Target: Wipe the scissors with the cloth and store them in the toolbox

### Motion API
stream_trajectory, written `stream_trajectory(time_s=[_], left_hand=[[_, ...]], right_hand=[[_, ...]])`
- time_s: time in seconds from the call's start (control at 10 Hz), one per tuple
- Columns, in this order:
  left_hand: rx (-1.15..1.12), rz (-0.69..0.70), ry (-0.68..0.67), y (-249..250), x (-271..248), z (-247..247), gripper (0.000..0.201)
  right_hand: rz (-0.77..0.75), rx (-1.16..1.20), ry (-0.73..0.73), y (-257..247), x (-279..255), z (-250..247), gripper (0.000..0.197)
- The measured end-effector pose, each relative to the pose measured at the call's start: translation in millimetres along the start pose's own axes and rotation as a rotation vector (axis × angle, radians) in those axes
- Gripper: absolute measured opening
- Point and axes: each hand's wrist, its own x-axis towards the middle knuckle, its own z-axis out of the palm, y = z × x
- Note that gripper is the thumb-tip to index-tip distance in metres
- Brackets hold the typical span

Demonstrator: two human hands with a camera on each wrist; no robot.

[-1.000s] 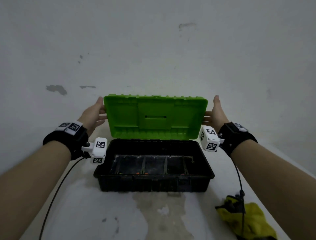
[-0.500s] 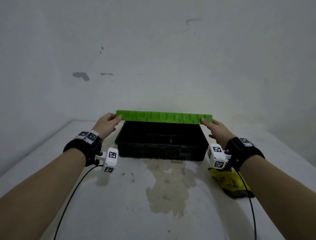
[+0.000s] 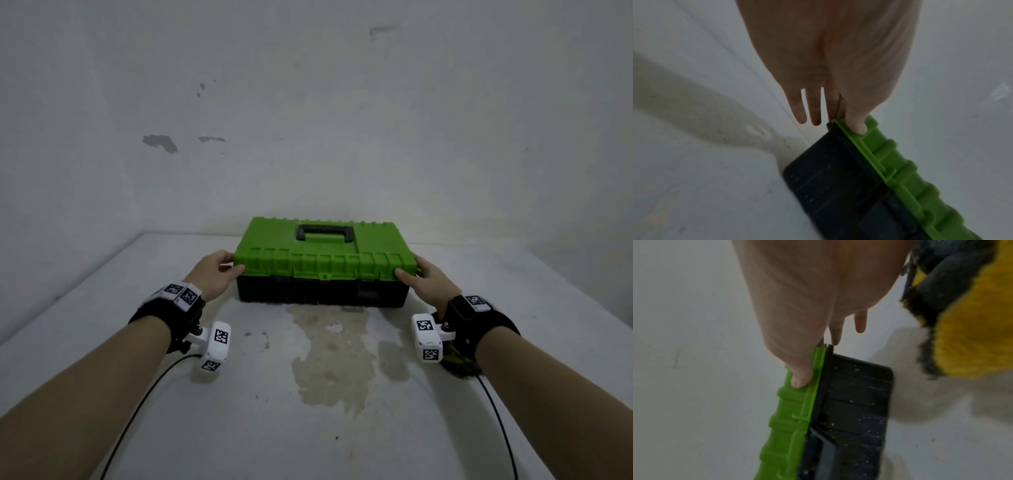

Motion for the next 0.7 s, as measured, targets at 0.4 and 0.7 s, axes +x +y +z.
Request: stream_trajectory(time_s=[0.4, 0.7], left_hand=[[0.102, -0.029, 0.041, -4, 14, 10, 0.035], [0.222, -0.085, -0.018, -5, -5, 12, 0.056]], right_hand=[[-0.011, -0.117, 0.050, -3, 8, 8, 0.053], [0.040, -0.355, 0.108, -12, -5, 2, 0.062]])
